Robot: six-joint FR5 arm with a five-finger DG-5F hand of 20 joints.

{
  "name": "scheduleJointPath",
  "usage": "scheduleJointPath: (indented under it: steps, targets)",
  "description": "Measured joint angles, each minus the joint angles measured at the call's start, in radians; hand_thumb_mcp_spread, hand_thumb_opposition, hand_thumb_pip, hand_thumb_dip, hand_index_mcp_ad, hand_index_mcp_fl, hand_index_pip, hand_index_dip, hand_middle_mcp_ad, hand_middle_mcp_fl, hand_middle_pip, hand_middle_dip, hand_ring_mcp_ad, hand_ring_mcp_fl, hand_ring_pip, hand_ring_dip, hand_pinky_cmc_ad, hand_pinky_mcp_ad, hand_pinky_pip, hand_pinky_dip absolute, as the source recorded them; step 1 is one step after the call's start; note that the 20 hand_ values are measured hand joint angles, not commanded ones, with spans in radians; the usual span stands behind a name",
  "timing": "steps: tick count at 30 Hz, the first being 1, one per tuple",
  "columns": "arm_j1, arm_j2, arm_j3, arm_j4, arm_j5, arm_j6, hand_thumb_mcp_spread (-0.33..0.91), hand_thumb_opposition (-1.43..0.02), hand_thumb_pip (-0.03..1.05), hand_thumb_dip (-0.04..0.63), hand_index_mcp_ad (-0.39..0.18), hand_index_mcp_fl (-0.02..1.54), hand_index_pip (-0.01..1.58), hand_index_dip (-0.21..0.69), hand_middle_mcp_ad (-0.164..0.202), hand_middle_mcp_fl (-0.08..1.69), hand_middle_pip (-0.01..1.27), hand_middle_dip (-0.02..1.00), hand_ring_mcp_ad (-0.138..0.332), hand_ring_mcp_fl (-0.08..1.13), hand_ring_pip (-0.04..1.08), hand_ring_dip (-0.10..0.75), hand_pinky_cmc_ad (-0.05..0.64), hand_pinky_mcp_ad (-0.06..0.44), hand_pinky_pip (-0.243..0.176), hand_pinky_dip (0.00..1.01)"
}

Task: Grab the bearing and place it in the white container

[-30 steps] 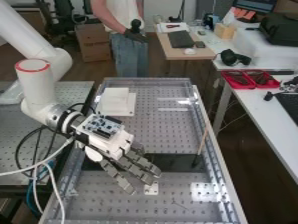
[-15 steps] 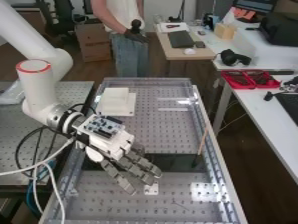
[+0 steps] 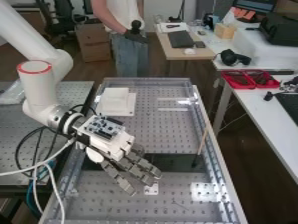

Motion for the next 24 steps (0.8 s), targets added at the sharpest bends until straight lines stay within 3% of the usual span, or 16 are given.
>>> scheduleJointPath:
  steps: [24]
  targets:
    - [-0.005, -0.003, 0.007, 0.006, -0.001, 0.0, 0.34, -0.82, 0.66, 0.3, -0.112, 0.11, 1.47, 0.218, 0.073, -0.01, 0.1, 0.12, 0.11, 0.01, 0.06, 0.021, 0.374, 0.25, -0.094, 0.19]
